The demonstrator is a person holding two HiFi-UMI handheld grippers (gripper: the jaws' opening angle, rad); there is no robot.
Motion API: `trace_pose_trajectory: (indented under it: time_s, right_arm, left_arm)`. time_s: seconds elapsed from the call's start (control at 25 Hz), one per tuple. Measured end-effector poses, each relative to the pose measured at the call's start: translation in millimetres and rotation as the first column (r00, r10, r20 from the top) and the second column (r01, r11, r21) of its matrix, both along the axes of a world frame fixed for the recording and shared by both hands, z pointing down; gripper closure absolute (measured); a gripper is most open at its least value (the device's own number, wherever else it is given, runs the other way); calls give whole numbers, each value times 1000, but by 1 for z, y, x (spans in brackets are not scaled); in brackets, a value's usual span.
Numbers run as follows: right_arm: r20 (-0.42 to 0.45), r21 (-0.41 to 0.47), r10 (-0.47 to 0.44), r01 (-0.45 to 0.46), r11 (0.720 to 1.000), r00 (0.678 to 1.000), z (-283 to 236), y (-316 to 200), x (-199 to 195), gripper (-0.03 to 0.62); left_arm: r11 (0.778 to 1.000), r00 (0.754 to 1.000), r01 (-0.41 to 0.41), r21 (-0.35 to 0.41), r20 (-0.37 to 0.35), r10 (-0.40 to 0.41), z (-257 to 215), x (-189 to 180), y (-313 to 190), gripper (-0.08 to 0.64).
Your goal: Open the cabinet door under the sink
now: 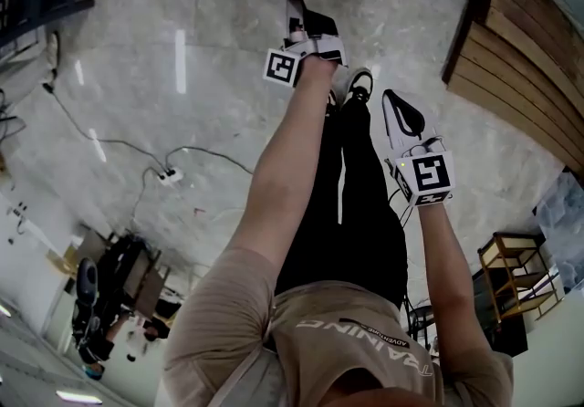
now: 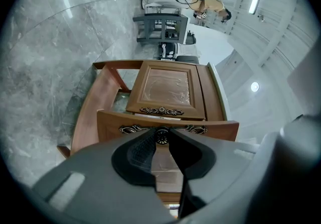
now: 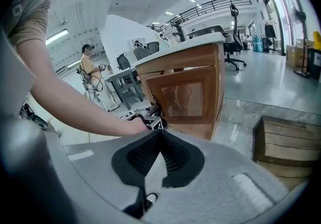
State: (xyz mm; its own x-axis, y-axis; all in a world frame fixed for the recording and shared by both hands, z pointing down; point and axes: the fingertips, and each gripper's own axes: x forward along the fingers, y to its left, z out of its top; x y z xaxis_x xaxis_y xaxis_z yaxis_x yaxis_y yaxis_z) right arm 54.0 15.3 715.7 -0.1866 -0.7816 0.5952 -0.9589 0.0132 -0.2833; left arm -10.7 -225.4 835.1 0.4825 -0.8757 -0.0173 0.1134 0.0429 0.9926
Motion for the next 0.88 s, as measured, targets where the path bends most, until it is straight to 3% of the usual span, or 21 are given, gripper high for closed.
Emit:
trace_pose_trajectory:
  time_s: [0.36, 0.6, 0.88]
  right_arm:
    - [-27, 18, -4, 4, 1000, 1000, -7, -10, -19, 592]
    - [42, -6, 27, -27, 1000, 999, 6, -6, -11, 591]
    - [52, 23, -101, 100, 995, 994, 6, 6, 4, 591]
  left_arm:
    - [999, 999, -36, 2, -10, 36, 2, 3, 0, 463]
    - [999, 999, -47, 16, 18, 46, 2, 6, 2, 463]
    - [998, 997, 67, 19, 26, -67, 1, 0, 21, 463]
